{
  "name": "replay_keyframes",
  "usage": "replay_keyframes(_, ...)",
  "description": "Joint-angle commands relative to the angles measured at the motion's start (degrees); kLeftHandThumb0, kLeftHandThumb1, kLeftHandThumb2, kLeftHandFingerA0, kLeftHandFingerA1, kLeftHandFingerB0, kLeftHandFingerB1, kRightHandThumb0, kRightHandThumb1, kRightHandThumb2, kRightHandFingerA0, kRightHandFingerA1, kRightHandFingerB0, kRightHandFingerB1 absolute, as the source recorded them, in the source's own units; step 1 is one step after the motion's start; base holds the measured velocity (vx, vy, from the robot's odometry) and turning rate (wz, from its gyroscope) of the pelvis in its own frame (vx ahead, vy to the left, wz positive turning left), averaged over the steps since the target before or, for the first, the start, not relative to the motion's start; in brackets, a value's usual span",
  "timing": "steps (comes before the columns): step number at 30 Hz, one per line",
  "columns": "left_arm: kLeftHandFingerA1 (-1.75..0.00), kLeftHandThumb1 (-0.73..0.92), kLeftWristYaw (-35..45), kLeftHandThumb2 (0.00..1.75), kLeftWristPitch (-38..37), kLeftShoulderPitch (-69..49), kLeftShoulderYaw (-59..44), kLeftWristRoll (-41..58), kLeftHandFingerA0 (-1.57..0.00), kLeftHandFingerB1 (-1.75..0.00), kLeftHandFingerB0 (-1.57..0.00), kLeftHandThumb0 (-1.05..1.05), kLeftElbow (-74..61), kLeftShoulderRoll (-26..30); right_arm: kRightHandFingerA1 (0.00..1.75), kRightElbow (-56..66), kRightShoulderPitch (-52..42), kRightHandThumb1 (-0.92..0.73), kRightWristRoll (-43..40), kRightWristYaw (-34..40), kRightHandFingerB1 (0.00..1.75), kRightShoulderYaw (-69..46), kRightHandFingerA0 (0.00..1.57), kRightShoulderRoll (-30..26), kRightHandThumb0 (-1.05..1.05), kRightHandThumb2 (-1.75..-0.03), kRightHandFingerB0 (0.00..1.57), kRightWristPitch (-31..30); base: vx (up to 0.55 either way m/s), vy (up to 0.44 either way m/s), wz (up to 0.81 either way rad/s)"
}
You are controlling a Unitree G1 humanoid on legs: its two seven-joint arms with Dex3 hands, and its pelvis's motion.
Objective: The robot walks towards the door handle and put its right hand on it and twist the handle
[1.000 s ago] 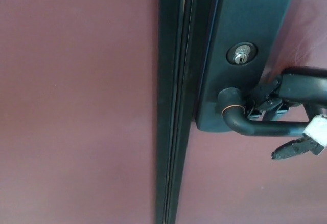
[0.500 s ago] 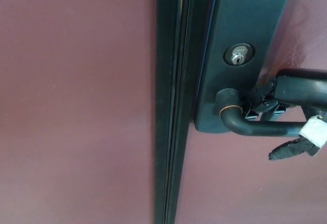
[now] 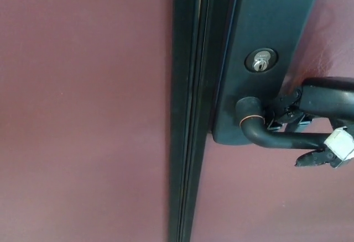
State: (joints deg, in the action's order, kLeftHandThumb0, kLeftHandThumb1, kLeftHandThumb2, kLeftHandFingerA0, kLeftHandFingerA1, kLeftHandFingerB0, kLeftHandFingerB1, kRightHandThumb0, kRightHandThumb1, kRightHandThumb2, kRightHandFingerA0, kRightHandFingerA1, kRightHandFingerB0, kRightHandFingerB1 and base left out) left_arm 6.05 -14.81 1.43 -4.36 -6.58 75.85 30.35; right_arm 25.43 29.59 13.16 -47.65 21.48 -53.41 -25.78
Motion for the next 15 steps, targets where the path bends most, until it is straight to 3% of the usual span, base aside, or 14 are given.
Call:
replay_keyframes(1,-0.53,0.51,0.26,0.56,-0.34,-0.56,-0.21,-0.19,-0.61,-0.46,-0.6,-0.31,0.0,0.14,0.49,-0.62,-5.28,-0.62,-1.01,-4.7,0.42,3.16,0.75,0.9,-0.13,-0.58,0.61,-0.78,0.0,0.0,0.0)
replay_keyframes(13,-0.52,0.51,0.93,0.56,-0.55,-0.57,-0.23,-0.17,-0.62,-0.45,-0.6,-0.31,-0.07,0.38,0.5,-0.97,-4.6,-0.62,-0.28,-4.89,0.42,3.19,0.77,2.03,-0.16,-0.58,0.6,-2.27,0.0,0.0,0.0)
replay_keyframes(15,-0.53,0.51,0.68,0.56,-0.32,-0.47,-0.01,-0.39,-0.62,-0.46,-0.61,-0.31,-0.19,0.43,0.56,-1.36,-4.42,-0.58,-0.7,-4.56,0.42,2.73,0.84,2.78,-0.2,-0.57,0.6,-2.82,0.0,0.0,0.0)
